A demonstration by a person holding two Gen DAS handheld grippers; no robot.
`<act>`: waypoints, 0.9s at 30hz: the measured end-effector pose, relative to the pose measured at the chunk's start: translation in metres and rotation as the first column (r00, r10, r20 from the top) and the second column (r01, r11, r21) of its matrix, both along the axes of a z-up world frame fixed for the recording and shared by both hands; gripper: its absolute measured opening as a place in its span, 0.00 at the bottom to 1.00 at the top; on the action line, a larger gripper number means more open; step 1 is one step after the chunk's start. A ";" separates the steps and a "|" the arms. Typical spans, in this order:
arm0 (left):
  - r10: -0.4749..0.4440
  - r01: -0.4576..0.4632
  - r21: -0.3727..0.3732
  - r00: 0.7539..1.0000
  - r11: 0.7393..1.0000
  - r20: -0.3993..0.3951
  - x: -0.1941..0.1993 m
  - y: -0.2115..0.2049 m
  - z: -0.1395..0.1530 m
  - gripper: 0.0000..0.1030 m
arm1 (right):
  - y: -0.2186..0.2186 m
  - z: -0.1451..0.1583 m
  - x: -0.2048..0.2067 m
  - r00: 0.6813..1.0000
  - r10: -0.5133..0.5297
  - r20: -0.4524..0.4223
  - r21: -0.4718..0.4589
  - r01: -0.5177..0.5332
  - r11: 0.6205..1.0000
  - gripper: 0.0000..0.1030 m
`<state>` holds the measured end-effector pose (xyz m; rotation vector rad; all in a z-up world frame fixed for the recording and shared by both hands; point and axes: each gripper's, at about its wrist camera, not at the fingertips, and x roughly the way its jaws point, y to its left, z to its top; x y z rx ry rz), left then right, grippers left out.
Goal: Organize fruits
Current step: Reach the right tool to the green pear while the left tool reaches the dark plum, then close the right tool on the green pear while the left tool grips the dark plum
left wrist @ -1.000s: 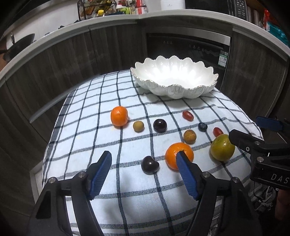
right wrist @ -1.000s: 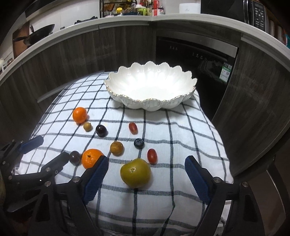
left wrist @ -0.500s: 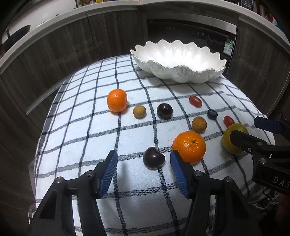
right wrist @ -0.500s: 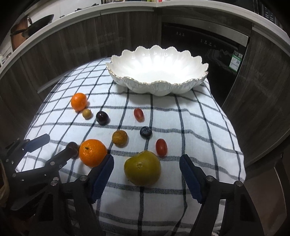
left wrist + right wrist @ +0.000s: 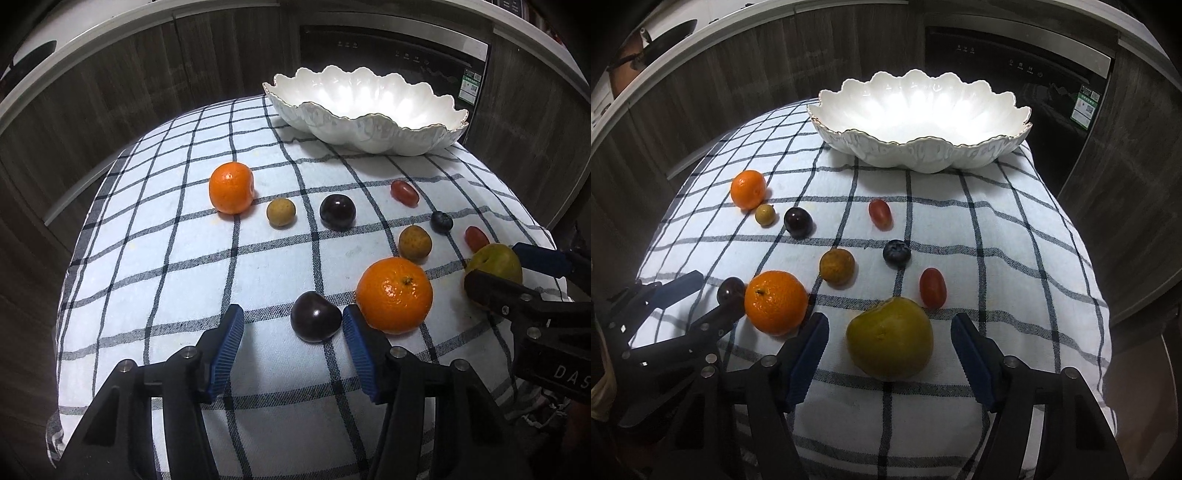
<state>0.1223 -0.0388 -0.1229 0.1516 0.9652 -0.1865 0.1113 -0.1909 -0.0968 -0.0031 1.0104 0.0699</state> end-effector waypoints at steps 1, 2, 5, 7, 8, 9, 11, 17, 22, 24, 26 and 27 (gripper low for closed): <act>-0.003 0.003 0.001 1.000 1.000 -0.004 0.001 -0.001 -0.001 0.53 | -0.001 -0.001 0.000 1.000 -0.001 -0.001 0.002 0.001 1.000 0.68; -0.007 0.007 0.000 1.000 1.000 -0.007 0.001 -0.001 -0.002 0.51 | -0.001 -0.001 0.001 1.000 -0.002 -0.004 0.005 0.002 1.000 0.68; -0.024 0.024 -0.005 1.000 1.000 -0.010 0.002 -0.004 -0.004 0.46 | -0.002 -0.004 0.003 1.000 -0.005 -0.013 0.011 0.005 1.000 0.68; -0.031 0.031 -0.005 0.999 0.999 -0.009 0.002 -0.006 -0.004 0.43 | -0.002 -0.005 0.004 1.000 -0.006 -0.015 0.015 0.006 1.000 0.68; -0.034 0.034 -0.005 0.999 0.999 -0.010 0.003 -0.007 -0.005 0.42 | -0.002 -0.005 0.005 1.000 -0.005 -0.016 0.016 0.005 1.000 0.66; -0.036 0.036 -0.005 0.999 0.999 -0.011 0.004 -0.008 -0.005 0.41 | -0.002 -0.006 0.005 1.000 -0.003 -0.019 0.016 0.004 1.000 0.63; -0.041 0.040 -0.009 0.999 0.999 -0.013 0.005 -0.009 -0.006 0.38 | -0.002 -0.008 0.006 1.000 0.000 -0.028 0.019 0.001 1.000 0.60; -0.062 0.062 -0.012 0.998 0.998 -0.018 0.004 -0.013 -0.008 0.28 | -0.004 -0.013 0.010 0.999 0.001 -0.053 0.042 0.001 0.999 0.50; -0.058 0.058 -0.018 0.998 0.998 -0.021 0.004 -0.012 -0.007 0.27 | -0.005 -0.012 0.009 0.999 0.001 -0.053 0.047 0.002 0.999 0.49; -0.049 0.049 -0.017 0.998 0.999 -0.024 0.004 -0.011 -0.006 0.27 | -0.005 -0.011 0.009 0.999 0.000 -0.049 0.046 0.002 0.999 0.49; -0.044 0.044 -0.018 0.999 0.999 -0.022 0.004 -0.009 -0.004 0.27 | -0.005 -0.008 0.009 0.999 0.001 -0.043 0.041 0.001 0.999 0.49; -0.043 0.043 -0.017 0.999 0.999 -0.018 0.004 -0.009 -0.002 0.27 | -0.005 -0.007 0.008 0.999 0.001 -0.040 0.039 0.001 0.999 0.49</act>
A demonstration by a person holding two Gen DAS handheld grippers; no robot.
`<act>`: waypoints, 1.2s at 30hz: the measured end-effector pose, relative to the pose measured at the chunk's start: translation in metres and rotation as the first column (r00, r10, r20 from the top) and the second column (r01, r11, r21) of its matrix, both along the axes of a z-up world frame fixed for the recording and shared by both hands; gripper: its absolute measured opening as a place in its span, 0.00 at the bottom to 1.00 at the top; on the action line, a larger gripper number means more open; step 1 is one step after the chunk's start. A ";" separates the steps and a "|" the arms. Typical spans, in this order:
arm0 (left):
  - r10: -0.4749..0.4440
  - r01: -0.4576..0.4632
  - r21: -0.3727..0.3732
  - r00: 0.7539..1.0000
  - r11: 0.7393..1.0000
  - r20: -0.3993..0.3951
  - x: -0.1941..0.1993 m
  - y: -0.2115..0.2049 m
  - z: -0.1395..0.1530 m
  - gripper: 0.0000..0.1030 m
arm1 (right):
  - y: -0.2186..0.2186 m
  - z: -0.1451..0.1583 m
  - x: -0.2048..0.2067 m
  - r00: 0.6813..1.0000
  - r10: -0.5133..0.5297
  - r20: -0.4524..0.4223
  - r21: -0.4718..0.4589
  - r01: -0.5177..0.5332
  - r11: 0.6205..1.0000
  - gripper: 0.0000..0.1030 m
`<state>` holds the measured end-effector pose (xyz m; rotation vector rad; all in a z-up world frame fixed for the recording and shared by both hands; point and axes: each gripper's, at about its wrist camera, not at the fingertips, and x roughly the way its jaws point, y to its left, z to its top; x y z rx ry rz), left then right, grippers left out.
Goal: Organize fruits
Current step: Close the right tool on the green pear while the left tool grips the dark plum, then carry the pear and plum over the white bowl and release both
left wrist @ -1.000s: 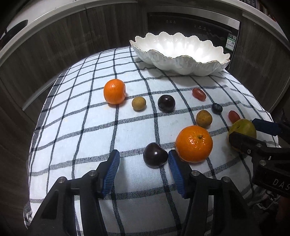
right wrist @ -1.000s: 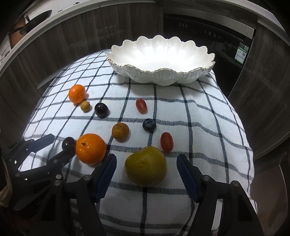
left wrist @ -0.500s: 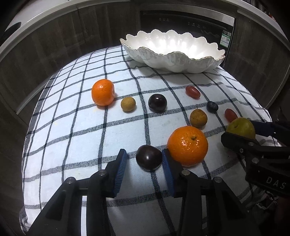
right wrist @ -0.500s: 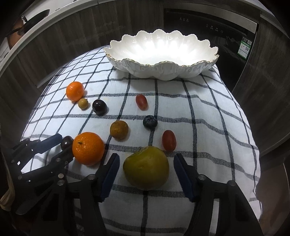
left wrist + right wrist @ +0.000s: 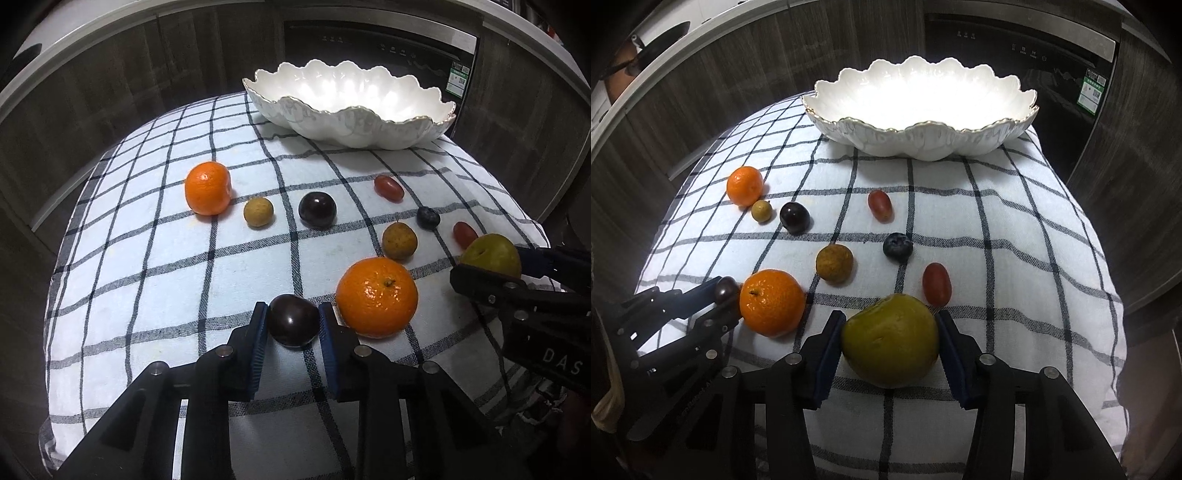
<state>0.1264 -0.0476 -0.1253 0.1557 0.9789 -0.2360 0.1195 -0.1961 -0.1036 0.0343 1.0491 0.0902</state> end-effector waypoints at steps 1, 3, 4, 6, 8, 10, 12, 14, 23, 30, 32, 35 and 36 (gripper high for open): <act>0.001 -0.001 0.001 1.000 1.000 0.002 0.000 0.001 0.001 0.27 | 0.000 0.002 -0.001 1.000 -0.002 0.005 -0.001 0.002 1.000 0.49; 0.002 -0.002 0.002 1.000 1.000 0.004 -0.001 0.002 0.003 0.27 | 0.000 0.003 -0.001 1.000 -0.002 0.009 -0.002 0.002 1.000 0.49; 0.004 -0.004 0.001 1.000 1.000 0.005 -0.001 0.002 0.004 0.27 | 0.000 0.004 -0.002 1.000 -0.002 0.011 -0.002 0.002 1.000 0.49; 0.010 -0.010 0.000 1.000 1.000 0.012 -0.002 0.004 0.007 0.27 | 0.000 0.006 -0.002 1.000 -0.001 0.016 -0.001 0.001 1.000 0.49; 0.016 -0.016 0.000 1.000 1.000 0.017 -0.002 0.005 0.010 0.27 | 0.000 0.008 -0.001 1.000 -0.001 0.023 -0.001 0.001 1.000 0.49; 0.020 -0.020 -0.001 1.000 1.000 0.017 -0.001 0.006 0.012 0.27 | 0.000 0.011 -0.001 1.000 -0.001 0.031 -0.001 0.001 1.000 0.49; 0.022 -0.022 0.000 1.000 1.000 0.018 -0.001 0.007 0.014 0.27 | 0.000 0.013 0.000 0.999 0.000 0.039 -0.004 0.000 1.000 0.49; 0.019 -0.019 0.002 1.000 1.000 0.020 0.000 0.007 0.016 0.27 | 0.000 0.017 0.000 0.999 0.000 0.051 -0.008 0.000 1.000 0.49; 0.013 -0.013 -0.002 0.999 1.000 0.034 0.007 0.004 0.031 0.27 | -0.004 0.033 0.006 0.995 -0.007 0.096 -0.011 0.008 1.000 0.49; -0.009 0.009 -0.006 0.998 1.000 0.065 0.019 -0.006 0.047 0.27 | -0.014 0.047 0.015 0.991 -0.023 0.136 -0.014 0.025 1.000 0.49; -0.011 0.012 -0.009 0.997 1.000 0.072 0.024 -0.009 0.051 0.27 | -0.018 0.052 0.020 0.989 -0.028 0.147 -0.014 0.030 0.999 0.49; -0.006 0.007 -0.021 0.997 1.000 0.079 0.034 -0.012 0.057 0.27 | -0.024 0.059 0.031 0.986 -0.036 0.164 -0.011 0.038 0.999 0.49; 0.000 0.002 -0.029 0.997 1.000 0.078 0.038 -0.013 0.060 0.27 | -0.025 0.062 0.034 0.985 -0.038 0.170 -0.010 0.040 0.999 0.49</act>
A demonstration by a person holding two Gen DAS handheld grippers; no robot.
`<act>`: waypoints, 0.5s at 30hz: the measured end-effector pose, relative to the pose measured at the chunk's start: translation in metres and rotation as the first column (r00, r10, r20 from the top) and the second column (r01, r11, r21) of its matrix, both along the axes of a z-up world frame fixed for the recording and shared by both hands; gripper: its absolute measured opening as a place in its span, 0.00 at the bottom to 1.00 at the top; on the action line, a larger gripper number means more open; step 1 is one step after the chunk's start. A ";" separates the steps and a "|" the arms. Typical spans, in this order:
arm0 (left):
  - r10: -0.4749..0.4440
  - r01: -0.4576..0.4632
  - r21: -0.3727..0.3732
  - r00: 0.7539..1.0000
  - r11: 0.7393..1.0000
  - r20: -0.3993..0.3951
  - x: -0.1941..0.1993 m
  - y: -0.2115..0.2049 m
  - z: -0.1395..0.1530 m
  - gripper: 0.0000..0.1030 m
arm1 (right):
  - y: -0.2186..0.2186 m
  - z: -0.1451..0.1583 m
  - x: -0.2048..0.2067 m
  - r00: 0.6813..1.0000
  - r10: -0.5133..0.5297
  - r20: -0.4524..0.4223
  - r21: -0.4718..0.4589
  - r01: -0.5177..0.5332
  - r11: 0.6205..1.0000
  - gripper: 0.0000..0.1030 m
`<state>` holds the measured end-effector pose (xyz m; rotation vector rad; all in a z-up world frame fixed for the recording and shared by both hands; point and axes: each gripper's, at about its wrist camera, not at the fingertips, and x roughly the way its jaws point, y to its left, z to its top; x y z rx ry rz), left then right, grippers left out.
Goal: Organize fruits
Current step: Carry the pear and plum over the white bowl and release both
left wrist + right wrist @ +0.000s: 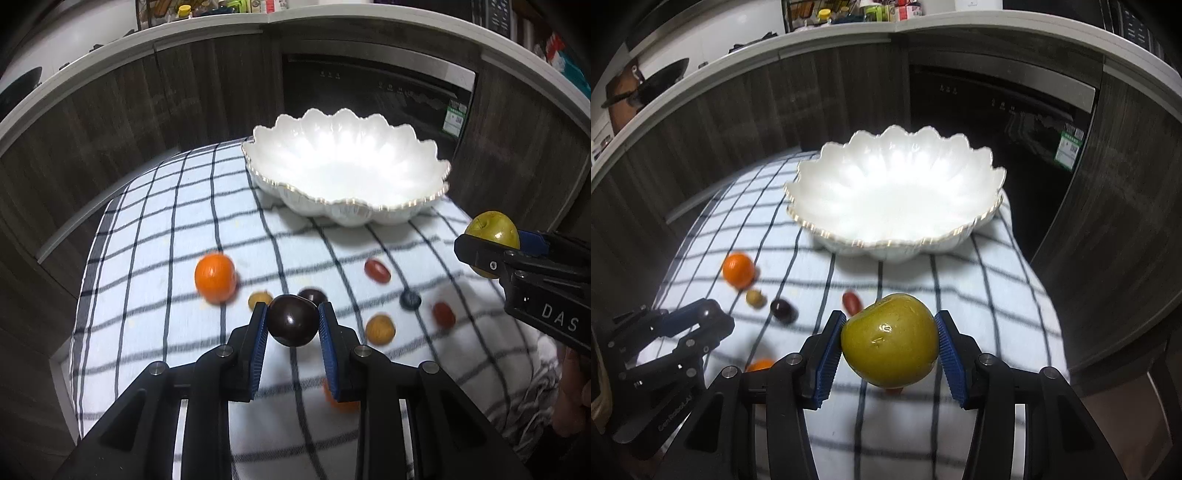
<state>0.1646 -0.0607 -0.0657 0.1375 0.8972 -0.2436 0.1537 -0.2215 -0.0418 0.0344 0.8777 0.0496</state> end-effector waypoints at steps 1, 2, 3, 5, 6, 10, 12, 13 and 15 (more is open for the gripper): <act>0.003 -0.003 -0.006 1.000 1.000 0.002 0.003 -0.001 0.002 0.27 | -0.002 0.003 0.004 1.000 -0.001 0.008 -0.001 0.001 1.000 0.49; 0.005 -0.005 -0.009 1.000 1.000 0.005 0.007 -0.002 0.005 0.27 | -0.003 0.006 0.008 1.000 -0.002 0.018 -0.002 0.002 1.000 0.49; 0.004 -0.004 -0.012 1.000 1.000 0.010 0.011 -0.004 0.007 0.27 | -0.004 0.008 0.011 1.000 -0.003 0.026 -0.003 0.003 1.000 0.49; 0.002 -0.002 -0.019 1.000 1.000 0.014 0.017 -0.006 0.011 0.27 | -0.006 0.013 0.017 0.999 -0.005 0.041 -0.003 0.005 1.000 0.49; 0.000 0.000 -0.023 1.000 1.000 0.015 0.022 -0.007 0.013 0.27 | -0.007 0.014 0.019 0.999 -0.006 0.045 -0.003 0.006 1.000 0.49; -0.006 0.007 -0.023 0.999 1.000 0.032 0.038 -0.012 0.020 0.27 | -0.011 0.021 0.030 0.998 -0.012 0.060 -0.002 0.012 1.000 0.49; -0.010 0.011 -0.023 0.999 1.000 0.044 0.046 -0.016 0.023 0.27 | -0.012 0.023 0.036 0.998 -0.012 0.064 -0.002 0.013 1.000 0.49; -0.014 0.015 -0.025 0.999 1.000 0.048 0.049 -0.017 0.024 0.27 | -0.012 0.025 0.039 0.998 -0.014 0.067 -0.005 0.014 1.000 0.49; -0.022 0.023 -0.031 0.998 0.999 0.052 0.057 -0.021 0.027 0.27 | -0.014 0.027 0.044 0.997 -0.015 0.073 -0.010 0.016 1.000 0.49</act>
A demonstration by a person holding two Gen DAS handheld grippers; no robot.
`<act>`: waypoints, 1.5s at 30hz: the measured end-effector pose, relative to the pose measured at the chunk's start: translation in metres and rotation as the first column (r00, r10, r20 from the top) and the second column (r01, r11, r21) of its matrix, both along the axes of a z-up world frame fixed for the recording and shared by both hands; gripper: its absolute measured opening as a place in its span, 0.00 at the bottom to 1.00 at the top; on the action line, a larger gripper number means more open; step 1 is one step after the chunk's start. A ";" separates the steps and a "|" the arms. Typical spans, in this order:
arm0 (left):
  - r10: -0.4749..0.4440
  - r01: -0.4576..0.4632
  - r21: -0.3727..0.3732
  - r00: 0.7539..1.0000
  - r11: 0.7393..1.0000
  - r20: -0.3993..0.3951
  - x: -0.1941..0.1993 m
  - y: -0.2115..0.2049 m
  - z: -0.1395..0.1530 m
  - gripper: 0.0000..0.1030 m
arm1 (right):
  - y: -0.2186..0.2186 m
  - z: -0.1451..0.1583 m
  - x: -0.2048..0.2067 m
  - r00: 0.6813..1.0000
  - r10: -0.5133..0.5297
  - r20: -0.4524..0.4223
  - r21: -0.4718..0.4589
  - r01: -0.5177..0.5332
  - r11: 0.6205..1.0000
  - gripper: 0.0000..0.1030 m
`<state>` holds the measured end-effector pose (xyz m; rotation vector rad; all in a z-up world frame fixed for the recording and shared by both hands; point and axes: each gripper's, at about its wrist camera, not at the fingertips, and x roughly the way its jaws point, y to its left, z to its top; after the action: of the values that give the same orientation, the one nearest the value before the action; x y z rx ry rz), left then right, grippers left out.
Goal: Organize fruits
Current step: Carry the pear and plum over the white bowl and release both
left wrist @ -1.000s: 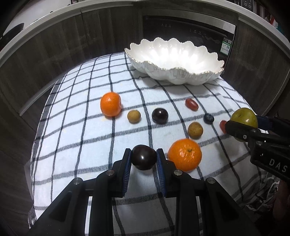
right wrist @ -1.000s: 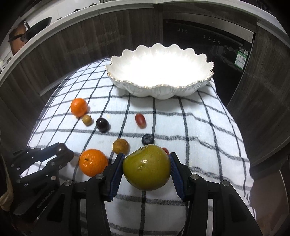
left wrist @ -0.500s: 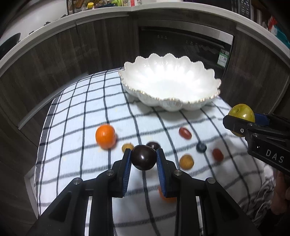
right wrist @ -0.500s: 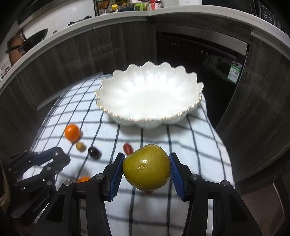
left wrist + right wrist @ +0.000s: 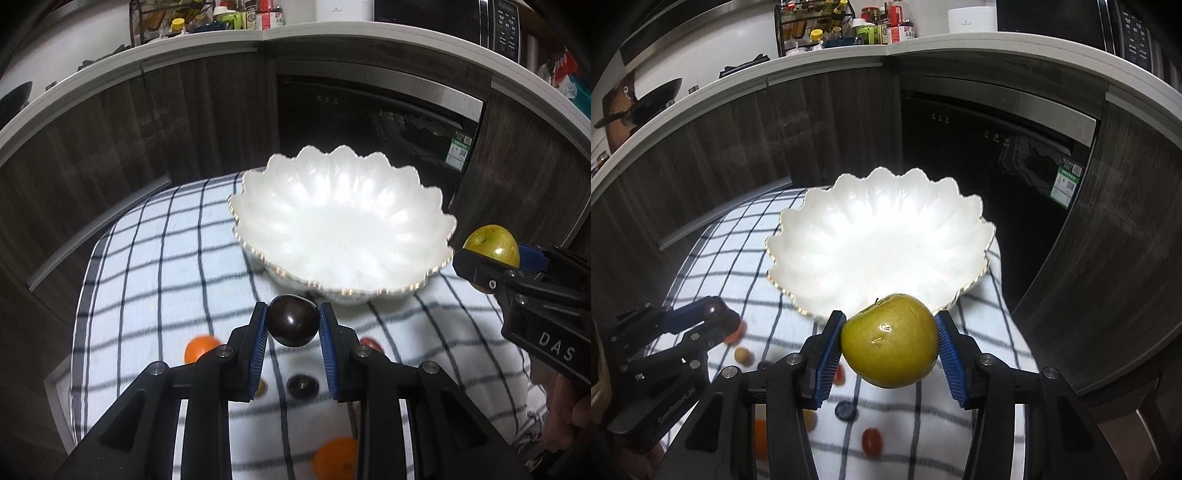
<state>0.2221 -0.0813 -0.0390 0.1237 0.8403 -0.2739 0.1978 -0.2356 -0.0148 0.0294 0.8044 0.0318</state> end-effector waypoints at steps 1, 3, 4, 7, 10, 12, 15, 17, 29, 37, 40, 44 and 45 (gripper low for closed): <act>-0.003 0.003 -0.003 1.000 1.000 0.003 0.004 -0.001 0.001 0.27 | -0.001 0.002 0.004 1.000 0.000 0.004 -0.001 0.000 1.000 0.49; -0.004 0.004 -0.009 1.000 1.000 -0.001 0.012 -0.004 0.004 0.27 | -0.003 0.005 0.009 1.000 -0.003 0.010 -0.003 0.003 1.000 0.49; -0.004 0.004 -0.013 1.000 1.000 -0.004 0.015 -0.005 0.004 0.27 | -0.004 0.006 0.013 1.000 -0.005 0.010 -0.004 0.005 1.000 0.49; -0.010 0.010 -0.014 1.000 1.000 -0.001 0.025 -0.010 0.007 0.27 | -0.007 0.009 0.022 1.000 -0.008 0.007 -0.005 0.009 1.000 0.49; -0.027 0.027 -0.013 1.000 1.000 0.004 0.035 -0.015 0.009 0.27 | -0.010 0.010 0.030 1.000 -0.007 0.005 -0.012 0.007 1.000 0.49; -0.043 0.043 -0.015 0.999 0.999 0.003 0.042 -0.018 0.009 0.27 | -0.011 0.010 0.035 1.000 -0.006 0.000 -0.012 0.006 1.000 0.49; -0.068 0.068 -0.008 0.998 0.998 0.014 0.051 -0.024 0.010 0.27 | -0.013 0.009 0.041 1.000 -0.007 -0.007 -0.012 0.007 1.000 0.49; -0.081 0.081 -0.009 0.997 0.997 0.014 0.057 -0.027 0.010 0.28 | -0.015 0.009 0.045 1.000 -0.010 -0.012 -0.009 0.009 1.000 0.49; -0.112 0.112 0.026 0.993 0.993 -0.030 0.085 -0.032 -0.003 0.28 | -0.014 -0.010 0.068 0.997 -0.008 -0.078 0.003 0.009 1.000 0.49; -0.114 0.115 0.034 0.993 0.993 -0.041 0.085 -0.031 -0.008 0.31 | -0.013 -0.016 0.069 0.997 -0.023 -0.078 -0.028 0.021 0.999 0.50; -0.084 0.085 0.025 0.996 0.996 -0.029 0.085 -0.026 -0.005 0.56 | -0.013 -0.010 0.069 0.998 -0.044 -0.050 -0.064 0.041 0.997 0.59; -0.070 0.070 0.028 0.997 0.997 -0.011 0.083 -0.022 -0.002 0.61 | -0.015 0.003 0.067 0.997 -0.081 0.014 -0.093 0.082 0.992 0.80; -0.066 0.066 0.030 0.998 0.997 -0.006 0.082 -0.021 0.000 0.64 | -0.016 0.006 0.067 0.996 -0.085 0.025 -0.096 0.087 0.992 0.80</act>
<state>0.3044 -0.1021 -0.0392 0.1792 0.8468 -0.3240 0.2645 -0.2519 -0.0088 -0.0282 0.7824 -0.0884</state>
